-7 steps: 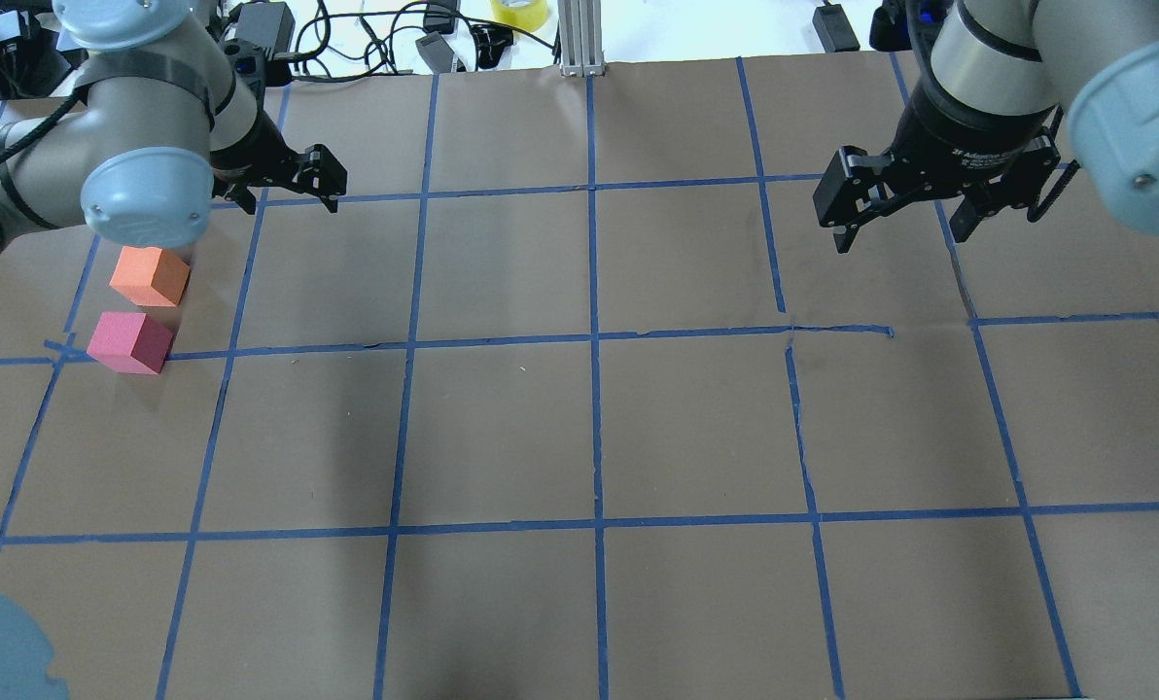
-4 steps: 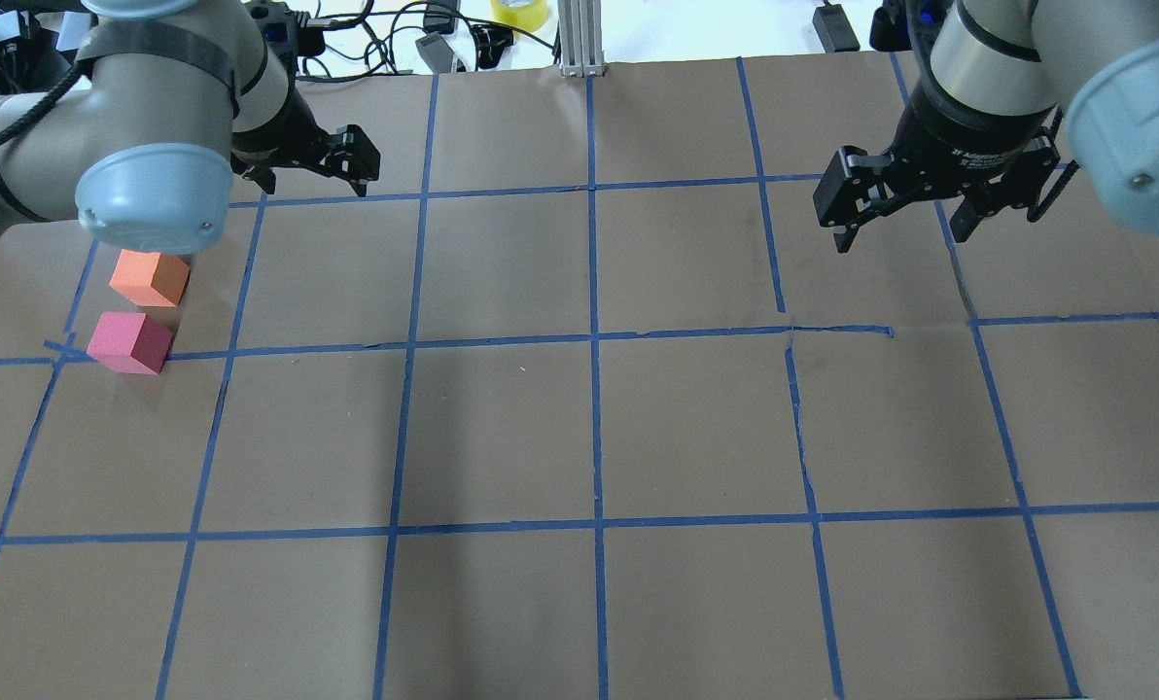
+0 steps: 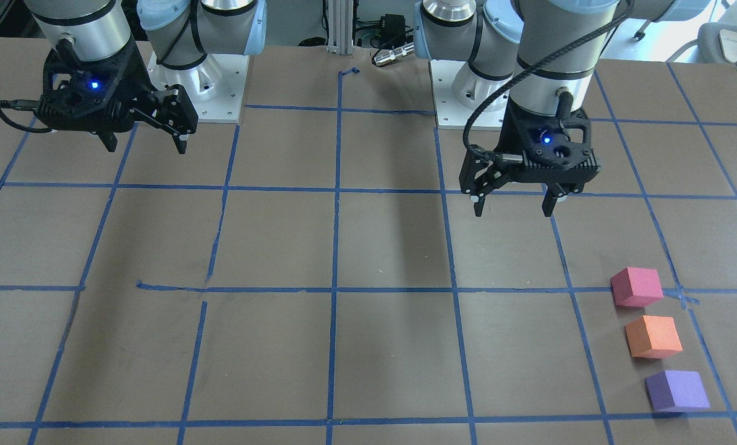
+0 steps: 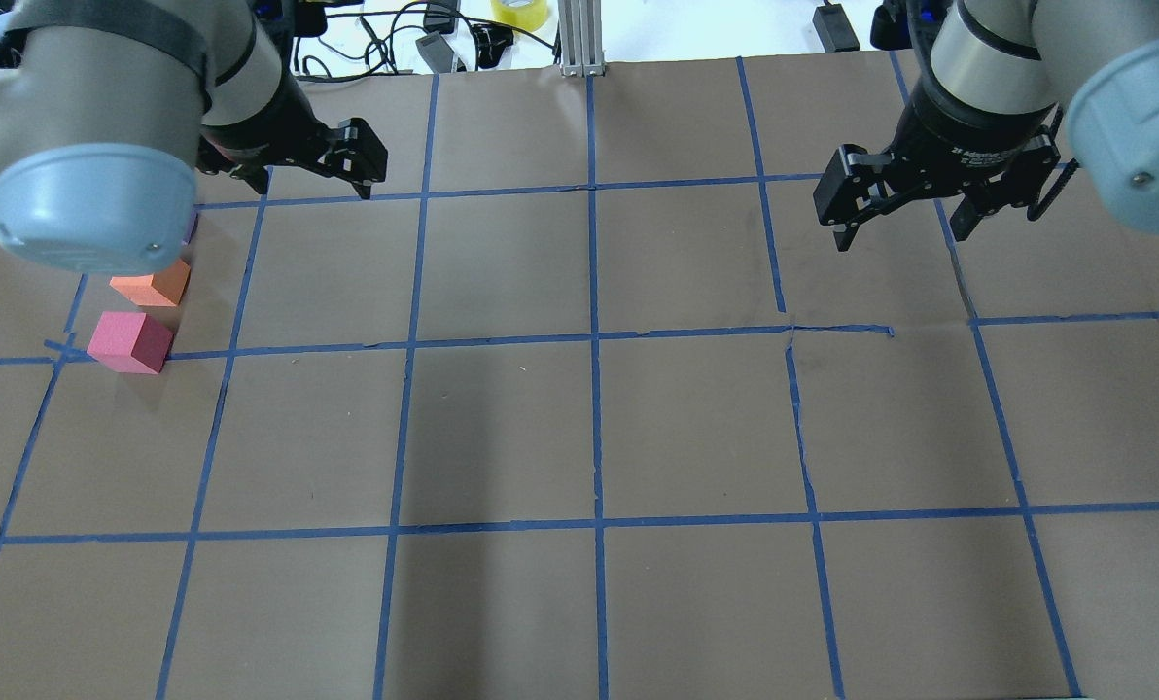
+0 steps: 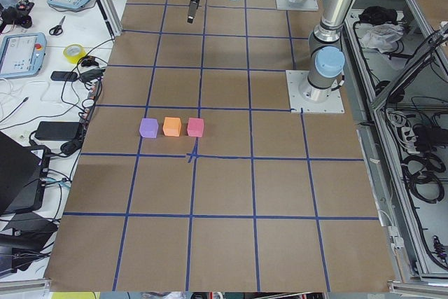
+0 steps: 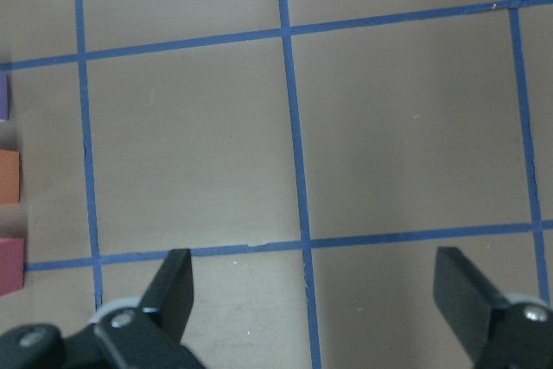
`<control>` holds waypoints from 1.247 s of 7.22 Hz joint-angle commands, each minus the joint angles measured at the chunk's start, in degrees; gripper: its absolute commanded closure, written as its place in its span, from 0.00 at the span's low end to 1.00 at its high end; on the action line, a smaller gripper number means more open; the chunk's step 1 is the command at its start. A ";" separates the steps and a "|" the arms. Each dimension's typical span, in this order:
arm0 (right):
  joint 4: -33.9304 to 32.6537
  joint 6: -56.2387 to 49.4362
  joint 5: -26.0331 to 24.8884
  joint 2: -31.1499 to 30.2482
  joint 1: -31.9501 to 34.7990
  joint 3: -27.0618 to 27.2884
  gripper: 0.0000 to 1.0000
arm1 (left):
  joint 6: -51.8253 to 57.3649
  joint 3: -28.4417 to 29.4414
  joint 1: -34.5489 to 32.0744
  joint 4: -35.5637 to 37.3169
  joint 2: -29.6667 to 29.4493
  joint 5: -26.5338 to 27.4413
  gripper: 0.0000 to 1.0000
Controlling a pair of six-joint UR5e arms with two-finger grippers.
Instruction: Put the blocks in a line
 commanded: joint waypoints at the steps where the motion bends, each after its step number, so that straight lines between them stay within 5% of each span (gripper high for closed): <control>1: 0.00 -0.14 -0.09 0.00 0.00 0.03 0.00 | 0.09 0.44 4.57 -3.25 2.33 -1.60 0.00; 9: -0.09 -0.14 -0.09 0.00 0.00 0.03 0.00 | 0.09 -1.58 4.50 -6.50 4.53 -1.62 0.00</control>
